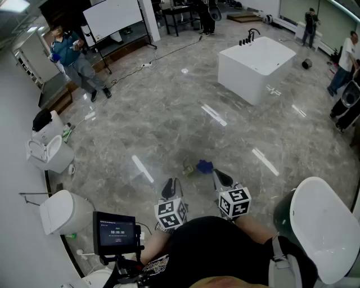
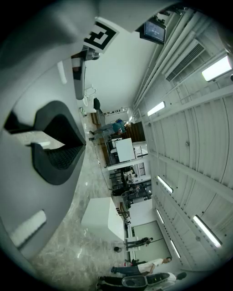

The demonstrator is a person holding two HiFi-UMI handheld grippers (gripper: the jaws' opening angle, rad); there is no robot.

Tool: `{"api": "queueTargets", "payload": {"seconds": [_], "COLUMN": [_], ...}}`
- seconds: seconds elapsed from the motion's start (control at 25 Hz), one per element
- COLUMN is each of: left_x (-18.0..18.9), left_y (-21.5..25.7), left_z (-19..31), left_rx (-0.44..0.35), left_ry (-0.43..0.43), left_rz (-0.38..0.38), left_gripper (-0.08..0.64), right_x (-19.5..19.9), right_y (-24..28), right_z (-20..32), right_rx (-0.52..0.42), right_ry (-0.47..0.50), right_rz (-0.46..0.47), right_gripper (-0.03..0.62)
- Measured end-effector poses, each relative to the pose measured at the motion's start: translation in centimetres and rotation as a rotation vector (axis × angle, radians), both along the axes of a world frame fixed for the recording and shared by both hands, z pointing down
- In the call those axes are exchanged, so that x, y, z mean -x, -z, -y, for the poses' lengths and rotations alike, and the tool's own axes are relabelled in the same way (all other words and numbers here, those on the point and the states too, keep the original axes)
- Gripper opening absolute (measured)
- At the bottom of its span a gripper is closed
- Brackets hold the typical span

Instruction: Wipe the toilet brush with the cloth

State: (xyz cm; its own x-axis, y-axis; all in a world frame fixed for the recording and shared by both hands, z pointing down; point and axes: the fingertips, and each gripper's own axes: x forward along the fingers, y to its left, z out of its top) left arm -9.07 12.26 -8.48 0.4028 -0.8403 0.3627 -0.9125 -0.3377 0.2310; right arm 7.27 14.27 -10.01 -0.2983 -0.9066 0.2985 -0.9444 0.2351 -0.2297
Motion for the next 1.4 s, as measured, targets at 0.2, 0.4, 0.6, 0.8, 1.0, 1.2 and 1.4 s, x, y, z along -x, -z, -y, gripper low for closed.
{"api": "queueTargets", "payload": {"seconds": [0.2, 0.4, 0.6, 0.8, 1.0, 1.2, 1.4], "left_x": [0.1, 0.2, 0.3, 0.3, 0.1, 0.5, 1.0], "left_y": [-0.3, -0.5, -0.5, -0.5, -0.6, -0.7, -1.4], "left_z": [-0.2, 0.0, 0.0, 0.1, -0.2, 0.1, -0.3], "left_rx": [0.001, 0.003, 0.009, 0.01, 0.01, 0.011, 0.012], "left_ry": [0.002, 0.005, 0.01, 0.01, 0.007, 0.002, 0.001], "left_rz": [-0.002, -0.003, -0.002, -0.002, -0.004, -0.008, -0.007], "left_gripper": [0.075, 0.074, 0.074, 0.074, 0.074, 0.074, 0.074], "right_x": [0.3, 0.5, 0.6, 0.6, 0.6, 1.0, 1.4], "right_y": [-0.2, -0.3, -0.2, -0.2, -0.1, -0.2, -0.9], "right_z": [-0.1, 0.2, 0.3, 0.3, 0.1, 0.4, 0.0], "right_rx": [0.0, 0.001, 0.002, 0.001, -0.007, -0.004, 0.004], "right_ry": [0.007, 0.013, 0.02, 0.021, 0.026, 0.02, 0.016], "right_rz": [-0.002, -0.005, -0.006, -0.006, 0.004, -0.005, -0.003], "right_gripper": [0.0, 0.0, 0.0, 0.0, 0.002, 0.003, 0.003]}}
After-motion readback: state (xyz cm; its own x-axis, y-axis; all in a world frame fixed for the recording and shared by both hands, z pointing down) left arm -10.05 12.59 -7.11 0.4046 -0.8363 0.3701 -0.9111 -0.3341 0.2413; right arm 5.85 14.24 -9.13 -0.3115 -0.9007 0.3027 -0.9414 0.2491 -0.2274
